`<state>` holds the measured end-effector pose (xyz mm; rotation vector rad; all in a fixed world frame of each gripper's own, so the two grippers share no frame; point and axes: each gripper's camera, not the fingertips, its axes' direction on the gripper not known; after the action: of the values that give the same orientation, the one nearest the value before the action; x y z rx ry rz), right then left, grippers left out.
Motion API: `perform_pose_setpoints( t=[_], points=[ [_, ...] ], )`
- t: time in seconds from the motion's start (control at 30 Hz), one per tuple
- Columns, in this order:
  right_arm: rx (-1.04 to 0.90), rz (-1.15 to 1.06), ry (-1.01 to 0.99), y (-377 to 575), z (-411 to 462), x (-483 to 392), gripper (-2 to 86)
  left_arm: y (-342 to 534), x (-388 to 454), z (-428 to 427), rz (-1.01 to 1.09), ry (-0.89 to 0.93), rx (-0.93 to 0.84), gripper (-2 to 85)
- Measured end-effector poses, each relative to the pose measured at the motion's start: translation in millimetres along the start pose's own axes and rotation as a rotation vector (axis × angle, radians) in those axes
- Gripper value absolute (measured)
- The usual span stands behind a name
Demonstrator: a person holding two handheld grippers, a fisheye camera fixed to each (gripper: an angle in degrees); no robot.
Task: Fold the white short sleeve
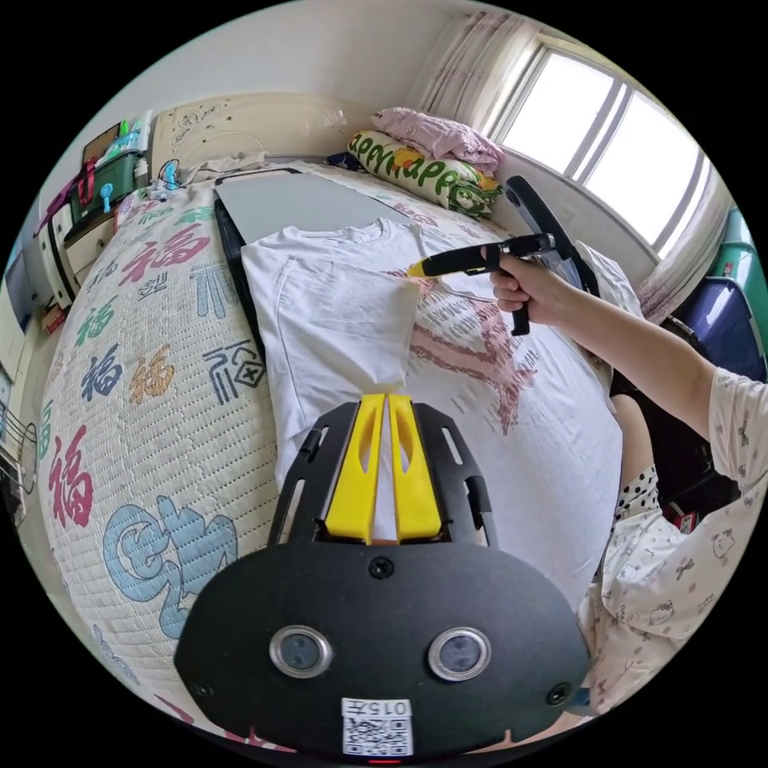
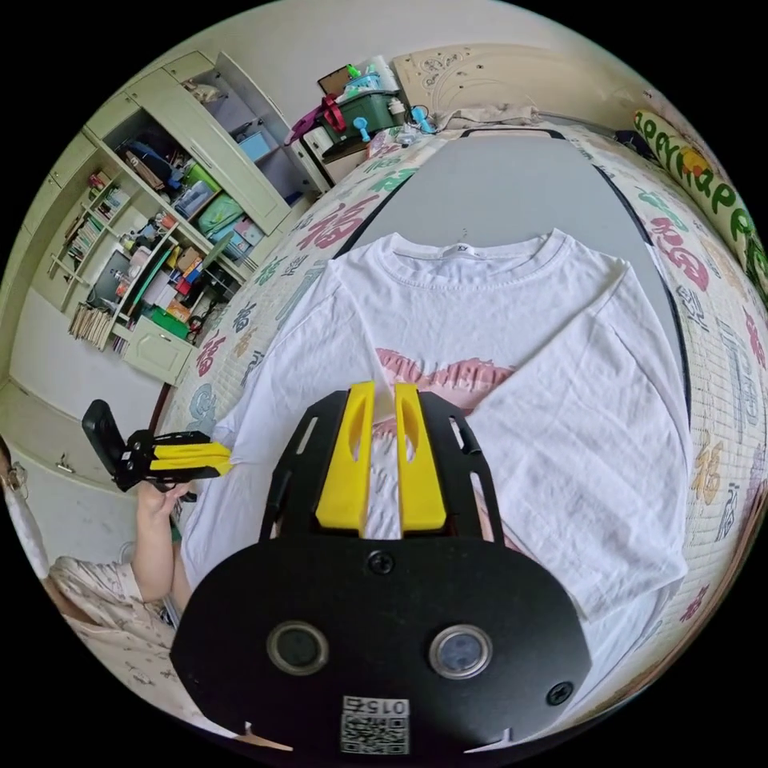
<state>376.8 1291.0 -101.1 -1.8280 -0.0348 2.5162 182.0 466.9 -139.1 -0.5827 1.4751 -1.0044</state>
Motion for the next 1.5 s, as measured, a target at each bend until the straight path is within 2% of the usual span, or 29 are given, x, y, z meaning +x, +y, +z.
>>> perform_pose_setpoints(
  t=[0.1, 0.27, 0.4, 0.6, 0.73, 0.93, 1.17, 1.5],
  points=[
    [-0.059, -0.006, -0.011, -3.7, 7.7, -16.2, 8.1, 0.7, -6.2, 0.1, 0.003, -0.005, 0.001, 0.8],
    [-0.052, -0.015, 0.037, -2.4, 8.1, -46.3, 5.6, 9.1, -22.8, -15.4, -0.056, 0.081, 0.138, 6.6],
    [-0.044, -0.01, 0.046, -1.5, 8.7, -64.4, 3.6, 8.2, -30.9, 3.9, -0.072, 0.007, 0.074, 8.7],
    [-0.039, -0.002, 0.046, -3.8, 8.3, -92.2, 0.6, 13.2, -46.1, 12.9, -0.087, 0.007, 0.061, 8.4],
    [-0.041, -0.002, 0.058, -9.6, 10.3, -116.4, 0.2, 12.4, -34.7, 12.0, -0.016, -0.032, 0.095, 8.4],
    [-0.052, -0.003, 0.083, -18.0, 18.8, -153.0, 0.1, 12.9, -27.9, 30.7, 0.026, -0.111, 0.044, 7.1],
    [-0.042, 0.002, 0.08, -25.1, 21.4, -195.7, 0.1, 20.5, -38.0, 32.8, 0.053, -0.12, 0.024, 0.8],
    [-0.055, 0.027, 0.063, -41.7, 21.6, -254.2, 0.3, 36.4, -57.0, 45.0, 0.087, -0.097, -0.018, 0.8]
  ],
)
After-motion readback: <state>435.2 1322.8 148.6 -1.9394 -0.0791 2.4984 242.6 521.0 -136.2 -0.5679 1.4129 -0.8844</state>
